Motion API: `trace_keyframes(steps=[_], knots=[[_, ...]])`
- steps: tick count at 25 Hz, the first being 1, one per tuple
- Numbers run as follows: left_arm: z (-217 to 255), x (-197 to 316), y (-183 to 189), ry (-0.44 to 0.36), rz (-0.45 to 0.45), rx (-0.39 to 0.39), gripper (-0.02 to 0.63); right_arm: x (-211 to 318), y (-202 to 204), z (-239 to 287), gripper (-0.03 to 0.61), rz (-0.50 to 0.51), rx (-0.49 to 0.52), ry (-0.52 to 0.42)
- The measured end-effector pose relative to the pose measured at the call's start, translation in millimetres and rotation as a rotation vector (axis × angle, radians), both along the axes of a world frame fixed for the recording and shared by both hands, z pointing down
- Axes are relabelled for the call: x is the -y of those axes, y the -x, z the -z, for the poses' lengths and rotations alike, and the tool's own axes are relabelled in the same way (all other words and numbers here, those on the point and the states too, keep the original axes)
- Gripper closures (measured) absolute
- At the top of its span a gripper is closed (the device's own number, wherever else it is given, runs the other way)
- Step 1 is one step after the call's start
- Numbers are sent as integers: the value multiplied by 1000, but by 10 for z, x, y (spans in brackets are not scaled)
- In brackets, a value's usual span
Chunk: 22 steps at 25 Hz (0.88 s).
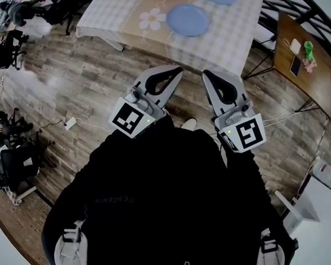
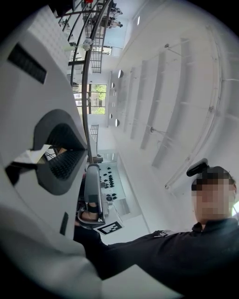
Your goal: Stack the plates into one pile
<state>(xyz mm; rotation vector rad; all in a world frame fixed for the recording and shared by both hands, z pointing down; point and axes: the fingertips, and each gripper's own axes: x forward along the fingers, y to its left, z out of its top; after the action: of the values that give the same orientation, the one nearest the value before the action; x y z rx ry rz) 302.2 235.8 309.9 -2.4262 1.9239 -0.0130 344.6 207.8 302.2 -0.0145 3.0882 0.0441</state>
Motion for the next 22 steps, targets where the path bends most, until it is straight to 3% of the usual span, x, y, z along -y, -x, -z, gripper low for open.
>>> trace_keyframes(steps=[10, 22], knots=[[19, 44, -229, 18, -38, 10, 594, 81, -199, -19, 572, -9, 5, 40], [33, 186, -308, 28, -80, 64, 594, 201, -202, 63, 572, -19, 30, 18]])
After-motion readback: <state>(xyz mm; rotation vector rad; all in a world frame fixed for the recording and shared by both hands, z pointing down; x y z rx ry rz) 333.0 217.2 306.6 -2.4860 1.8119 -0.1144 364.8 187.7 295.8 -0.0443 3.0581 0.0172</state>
